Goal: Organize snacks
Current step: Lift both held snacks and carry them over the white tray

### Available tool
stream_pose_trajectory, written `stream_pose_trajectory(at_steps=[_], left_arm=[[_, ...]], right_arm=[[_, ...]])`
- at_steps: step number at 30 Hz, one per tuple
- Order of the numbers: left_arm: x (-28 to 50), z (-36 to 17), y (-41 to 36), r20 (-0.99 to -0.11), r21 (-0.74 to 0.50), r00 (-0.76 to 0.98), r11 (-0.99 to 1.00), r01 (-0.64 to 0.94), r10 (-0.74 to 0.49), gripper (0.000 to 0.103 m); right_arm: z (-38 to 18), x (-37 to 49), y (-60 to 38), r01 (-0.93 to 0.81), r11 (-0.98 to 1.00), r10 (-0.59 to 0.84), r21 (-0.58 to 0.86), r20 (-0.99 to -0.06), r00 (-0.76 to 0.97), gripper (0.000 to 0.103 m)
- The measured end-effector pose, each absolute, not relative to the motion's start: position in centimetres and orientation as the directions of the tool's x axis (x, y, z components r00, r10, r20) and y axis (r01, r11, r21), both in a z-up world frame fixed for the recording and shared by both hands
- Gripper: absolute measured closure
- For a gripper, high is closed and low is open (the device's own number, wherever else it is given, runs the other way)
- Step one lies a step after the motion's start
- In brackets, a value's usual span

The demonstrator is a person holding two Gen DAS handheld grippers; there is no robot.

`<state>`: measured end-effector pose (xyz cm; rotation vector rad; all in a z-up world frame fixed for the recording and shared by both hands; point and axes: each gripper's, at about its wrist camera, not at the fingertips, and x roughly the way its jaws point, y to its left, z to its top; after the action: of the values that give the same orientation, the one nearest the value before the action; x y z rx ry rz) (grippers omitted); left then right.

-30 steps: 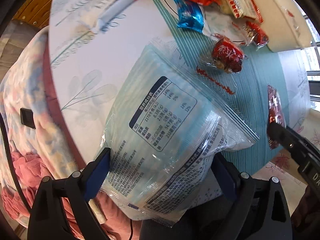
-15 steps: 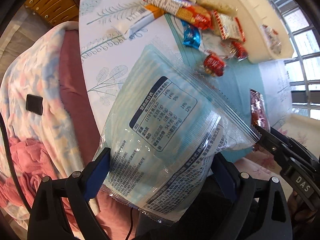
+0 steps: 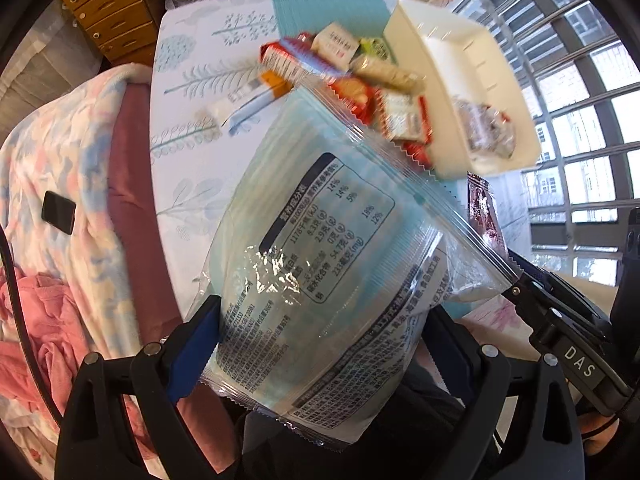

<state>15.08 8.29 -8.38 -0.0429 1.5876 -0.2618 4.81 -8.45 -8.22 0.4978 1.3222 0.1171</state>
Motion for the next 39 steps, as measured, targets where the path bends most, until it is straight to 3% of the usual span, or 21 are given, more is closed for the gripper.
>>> stream_pose_trajectory(at_steps=[15, 39], left_arm=[[18.4, -5.4, -1.0, -0.969, -0.239, 0.038, 0.966, 0.095, -0.243, 0.009], [26.5, -10.4, -15.7, -0.948, -0.316, 0.053, 0.947, -0.055, -0.314, 0.008]], right_arm=[[-5.0, 9.5, -16.4, 0.092, 0.918, 0.35, 0.387, -0.896, 0.273, 0.067], [-7.6, 15.8, -30.6, 0.006, 0.921, 0.38, 0.39, -0.901, 0.211, 0.067]])
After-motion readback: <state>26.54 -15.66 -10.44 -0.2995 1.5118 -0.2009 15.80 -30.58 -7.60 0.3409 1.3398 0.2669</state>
